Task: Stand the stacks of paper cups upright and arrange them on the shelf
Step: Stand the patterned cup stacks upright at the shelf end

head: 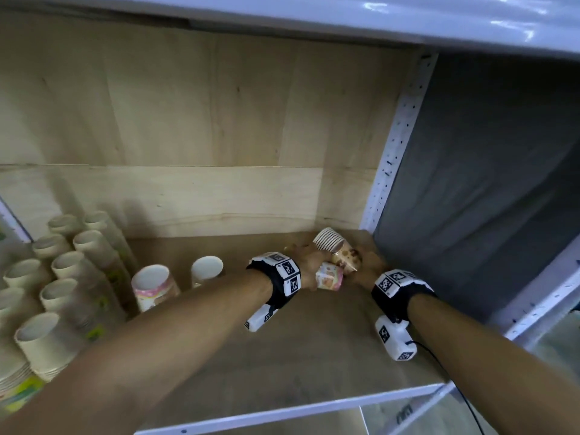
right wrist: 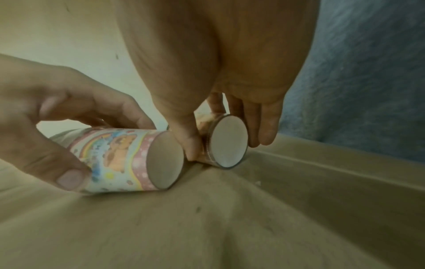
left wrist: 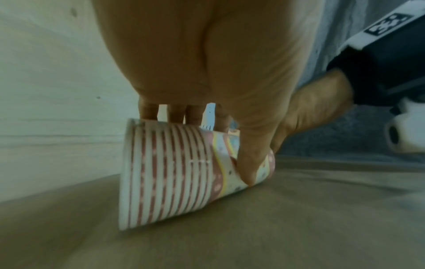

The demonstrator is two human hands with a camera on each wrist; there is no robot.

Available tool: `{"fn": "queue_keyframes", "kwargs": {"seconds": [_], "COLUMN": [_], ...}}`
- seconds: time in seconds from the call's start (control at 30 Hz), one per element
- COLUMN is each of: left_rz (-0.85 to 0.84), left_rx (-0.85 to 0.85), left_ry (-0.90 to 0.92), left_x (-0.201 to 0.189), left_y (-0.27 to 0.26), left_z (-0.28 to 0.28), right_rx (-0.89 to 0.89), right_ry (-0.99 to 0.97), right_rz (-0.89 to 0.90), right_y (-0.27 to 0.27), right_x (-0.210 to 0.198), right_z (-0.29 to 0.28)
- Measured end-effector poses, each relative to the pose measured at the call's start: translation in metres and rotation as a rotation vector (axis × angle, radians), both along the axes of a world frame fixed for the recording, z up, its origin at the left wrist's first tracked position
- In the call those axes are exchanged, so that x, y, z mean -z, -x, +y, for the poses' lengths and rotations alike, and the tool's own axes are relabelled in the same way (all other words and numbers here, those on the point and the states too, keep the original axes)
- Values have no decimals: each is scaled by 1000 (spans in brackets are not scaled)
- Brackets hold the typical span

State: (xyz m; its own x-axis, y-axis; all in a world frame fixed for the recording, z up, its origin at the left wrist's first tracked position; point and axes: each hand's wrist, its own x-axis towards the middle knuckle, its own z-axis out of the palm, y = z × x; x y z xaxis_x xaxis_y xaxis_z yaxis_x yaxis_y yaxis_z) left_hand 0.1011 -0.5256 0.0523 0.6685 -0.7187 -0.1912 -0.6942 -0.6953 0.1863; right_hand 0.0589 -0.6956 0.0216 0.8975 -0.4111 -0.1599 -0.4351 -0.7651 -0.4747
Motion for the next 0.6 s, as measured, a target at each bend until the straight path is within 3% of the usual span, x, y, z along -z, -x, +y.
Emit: {"fn": "queue_keyframes", "kwargs": {"seconds": [0.3, 0.6], "left_rz": [-52, 72], "left_rx": [-1, -119], "left_ry": [-49, 201], "left_x": [5, -16], "left_y": [-3, -1], "left_z": [0, 8], "right_rx": [-23, -35], "right_ry": [-36, 55], "right_rz": [-24, -96], "right_y": [1, -4], "right_x": [1, -37], "right_z": [-5, -2]}}
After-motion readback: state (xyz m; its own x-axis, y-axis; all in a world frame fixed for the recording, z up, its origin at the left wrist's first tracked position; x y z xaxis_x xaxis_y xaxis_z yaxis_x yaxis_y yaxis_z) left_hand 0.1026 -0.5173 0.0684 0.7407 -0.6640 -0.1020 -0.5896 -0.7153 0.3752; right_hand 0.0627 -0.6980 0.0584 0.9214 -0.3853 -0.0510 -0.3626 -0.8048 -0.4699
